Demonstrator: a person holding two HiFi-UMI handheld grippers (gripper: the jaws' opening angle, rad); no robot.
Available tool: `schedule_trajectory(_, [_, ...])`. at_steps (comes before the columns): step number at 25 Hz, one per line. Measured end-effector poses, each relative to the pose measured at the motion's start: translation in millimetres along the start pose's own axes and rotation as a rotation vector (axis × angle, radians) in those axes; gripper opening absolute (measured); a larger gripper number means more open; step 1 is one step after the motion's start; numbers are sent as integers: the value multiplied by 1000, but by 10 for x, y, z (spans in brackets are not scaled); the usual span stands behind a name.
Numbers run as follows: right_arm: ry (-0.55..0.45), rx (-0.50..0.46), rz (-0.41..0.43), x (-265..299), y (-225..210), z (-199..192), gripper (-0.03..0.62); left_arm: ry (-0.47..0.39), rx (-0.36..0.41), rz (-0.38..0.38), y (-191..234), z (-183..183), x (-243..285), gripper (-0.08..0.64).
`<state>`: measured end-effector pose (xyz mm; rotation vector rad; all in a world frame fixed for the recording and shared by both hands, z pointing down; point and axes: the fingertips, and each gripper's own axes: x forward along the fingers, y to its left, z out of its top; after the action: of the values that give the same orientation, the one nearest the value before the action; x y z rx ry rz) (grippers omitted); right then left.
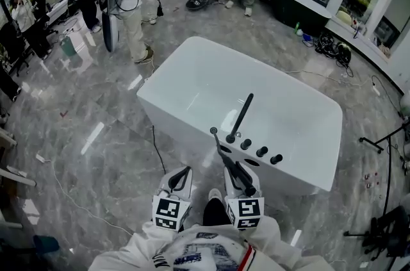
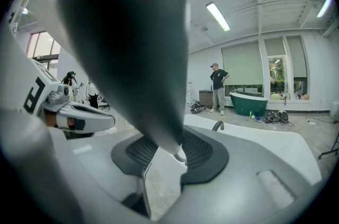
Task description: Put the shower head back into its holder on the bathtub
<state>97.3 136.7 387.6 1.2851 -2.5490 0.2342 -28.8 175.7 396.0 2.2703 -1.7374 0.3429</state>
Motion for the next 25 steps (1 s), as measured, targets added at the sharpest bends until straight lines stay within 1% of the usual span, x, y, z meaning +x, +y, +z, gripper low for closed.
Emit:
schedule_trajectory(9, [27, 10, 32, 254, -194, -83, 138, 32, 0, -8, -31, 6, 424, 2])
schedule_trajectory(25, [69, 17, 117, 795, -365, -116, 138, 77, -7, 38, 177, 104, 934, 2])
